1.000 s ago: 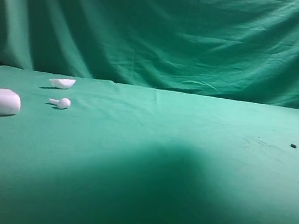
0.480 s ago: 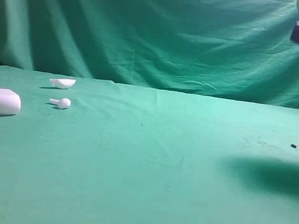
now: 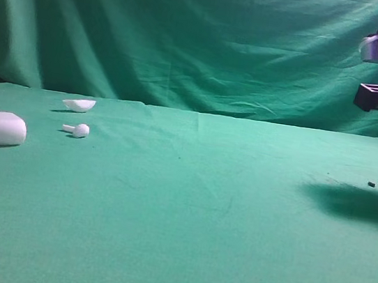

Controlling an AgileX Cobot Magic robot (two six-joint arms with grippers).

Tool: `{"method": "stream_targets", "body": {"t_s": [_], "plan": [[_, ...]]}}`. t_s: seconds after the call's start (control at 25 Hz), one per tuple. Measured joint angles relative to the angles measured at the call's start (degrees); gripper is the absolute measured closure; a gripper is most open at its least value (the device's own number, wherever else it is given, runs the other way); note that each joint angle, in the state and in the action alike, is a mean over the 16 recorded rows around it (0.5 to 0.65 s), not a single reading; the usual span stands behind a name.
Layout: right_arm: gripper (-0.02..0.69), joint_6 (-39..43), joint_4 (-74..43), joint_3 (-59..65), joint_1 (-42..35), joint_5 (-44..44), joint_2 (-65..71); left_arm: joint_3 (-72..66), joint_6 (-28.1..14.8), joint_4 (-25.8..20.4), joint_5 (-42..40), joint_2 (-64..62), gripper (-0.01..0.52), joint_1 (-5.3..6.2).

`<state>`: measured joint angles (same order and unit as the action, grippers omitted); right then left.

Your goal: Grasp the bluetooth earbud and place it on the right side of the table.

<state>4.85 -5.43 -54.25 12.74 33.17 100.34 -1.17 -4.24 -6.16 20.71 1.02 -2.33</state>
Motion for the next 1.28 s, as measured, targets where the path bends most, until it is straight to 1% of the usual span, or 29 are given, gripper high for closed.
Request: {"method": "stream_targets", "body": {"t_s": [0.24, 0.44, 0.64, 0.72, 0.84, 1.08, 1.28], "plan": [[0.473, 0.1, 0.0, 0.0, 0.0, -0.1, 0.2, 0.0, 0.0, 0.0, 0.0, 0.0, 0.514, 0.00], [0.408, 0.1, 0.2, -0.3, 0.0, 1.4, -0.9, 0.0, 0.0, 0.0, 0.0, 0.0, 0.514, 0.00], [0.379, 0.1, 0.7, -1.6, 0.0, 4.4, -5.2, 0.0, 0.0, 0.0, 0.0, 0.0, 0.514, 0.00], [0.387, 0.1, 1.0, -2.1, 0.0, 6.1, -8.1, 0.0, 0.0, 0.0, 0.0, 0.0, 0.514, 0.00], [0.422, 0.1, 1.5, -3.0, 0.0, 9.0, -13.8, 0.0, 0.0, 0.0, 0.0, 0.0, 0.514, 0.00], [0.532, 0.1, 2.6, -3.9, 0.0, 14.9, -28.8, 0.0, 0.0, 0.0, 0.0, 0.0, 0.514, 0.00], [0.623, 0.0, 3.6, -1.2, 0.0, 18.8, -43.3, 0.0, 0.0, 0.0, 0.0, 0.0, 0.514, 0.00]]}}
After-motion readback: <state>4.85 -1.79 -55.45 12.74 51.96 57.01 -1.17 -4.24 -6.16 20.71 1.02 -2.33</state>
